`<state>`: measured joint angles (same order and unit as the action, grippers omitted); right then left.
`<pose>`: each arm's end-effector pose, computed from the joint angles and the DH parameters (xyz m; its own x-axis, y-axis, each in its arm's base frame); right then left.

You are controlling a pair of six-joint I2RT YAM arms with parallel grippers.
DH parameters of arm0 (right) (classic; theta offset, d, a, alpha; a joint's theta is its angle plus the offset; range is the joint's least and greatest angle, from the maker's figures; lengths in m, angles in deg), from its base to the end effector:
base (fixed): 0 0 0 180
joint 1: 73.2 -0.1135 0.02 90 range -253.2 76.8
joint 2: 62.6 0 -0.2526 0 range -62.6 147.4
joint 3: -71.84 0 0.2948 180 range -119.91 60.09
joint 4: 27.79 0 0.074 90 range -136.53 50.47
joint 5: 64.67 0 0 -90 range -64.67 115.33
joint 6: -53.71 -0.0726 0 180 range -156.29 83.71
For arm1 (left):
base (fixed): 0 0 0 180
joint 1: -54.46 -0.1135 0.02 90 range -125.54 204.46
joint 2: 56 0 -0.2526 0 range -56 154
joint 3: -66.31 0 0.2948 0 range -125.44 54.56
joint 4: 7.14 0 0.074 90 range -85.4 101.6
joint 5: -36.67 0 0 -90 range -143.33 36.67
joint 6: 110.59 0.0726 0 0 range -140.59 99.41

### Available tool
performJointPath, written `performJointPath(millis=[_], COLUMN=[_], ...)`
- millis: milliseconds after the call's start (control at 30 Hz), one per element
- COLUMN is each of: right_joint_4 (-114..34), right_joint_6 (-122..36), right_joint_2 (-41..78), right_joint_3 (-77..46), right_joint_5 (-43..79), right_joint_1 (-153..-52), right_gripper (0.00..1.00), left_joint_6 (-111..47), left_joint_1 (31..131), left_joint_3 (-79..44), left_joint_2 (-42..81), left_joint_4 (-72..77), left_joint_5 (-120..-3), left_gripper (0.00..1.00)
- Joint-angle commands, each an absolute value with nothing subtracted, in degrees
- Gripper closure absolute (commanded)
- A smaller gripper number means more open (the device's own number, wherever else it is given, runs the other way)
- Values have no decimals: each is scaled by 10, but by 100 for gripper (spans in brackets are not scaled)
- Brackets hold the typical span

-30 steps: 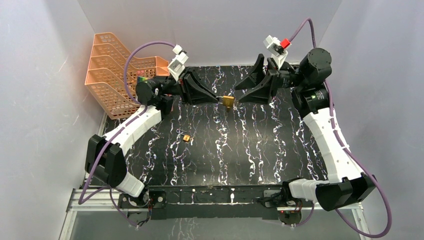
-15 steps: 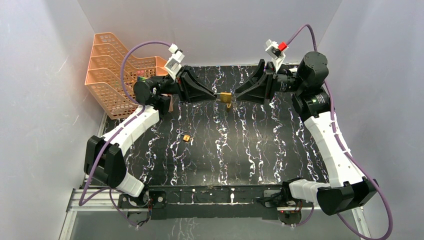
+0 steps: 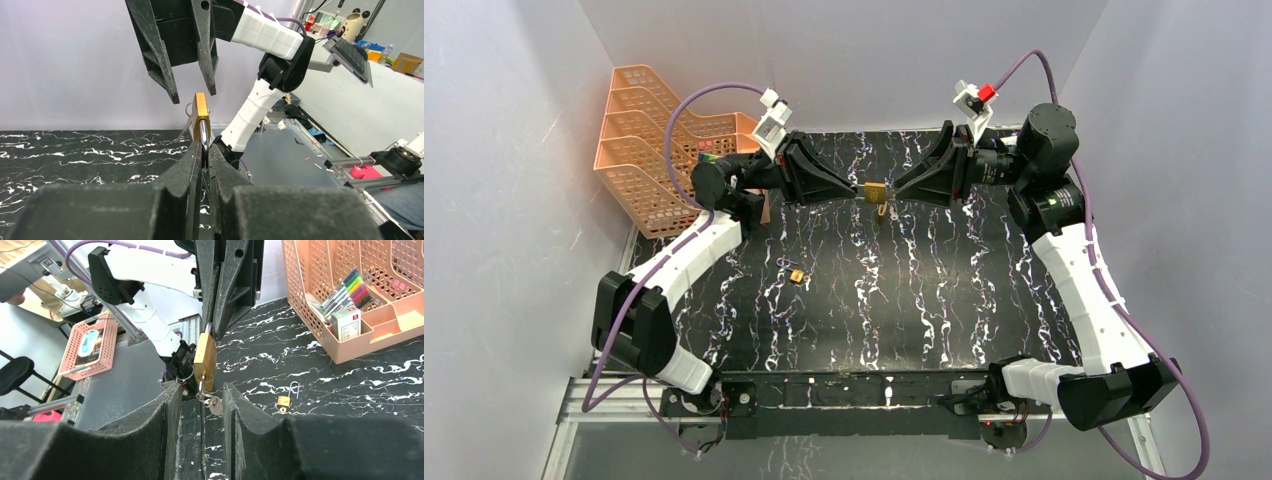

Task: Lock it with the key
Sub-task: Lock the lock.

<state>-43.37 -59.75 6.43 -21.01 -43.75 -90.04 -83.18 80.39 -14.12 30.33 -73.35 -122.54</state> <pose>0.2657 0.1513 0.4828 -0.2676 0.0675 -0.9612 -0.9612 0.0513 0.2712 0.2819 -0.2125 0.4219 -0.1478 -0.2785 -0.9490 0.9567 -0.2835 -0.0658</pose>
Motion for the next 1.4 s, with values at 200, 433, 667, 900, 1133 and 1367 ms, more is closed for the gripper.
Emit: performJointPath(millis=[200, 433, 667, 900, 1133, 1367], right_joint_4=[-428, -439, -451, -458, -494, -532], right_joint_6=[-591, -579, -568, -561, -530, -500], right_joint_2=[58, 64, 68, 70, 68, 68], right_joint_3=[-206, -205, -207, -208, -221, -232], right_joint_5=[-428, -419, -415, -413, -403, -390], right_joint_1=[-906, -914, -919, -920, -920, -920], right_gripper=[63, 69, 77, 97, 100, 100], left_joint_6=[-819, -819, -818, -818, -819, -820], left_joint_1=[800, 799, 799, 799, 794, 783], left_joint_3=[-138, -136, -136, -136, -139, -139], left_joint_2=[279, 282, 285, 288, 288, 284], left_joint_4=[-761, -761, -761, -761, -761, -759], left_joint_5=[-1200, -1200, -1200, -1201, -1200, -1200], left_gripper=[100, 100, 100, 100, 100, 100])
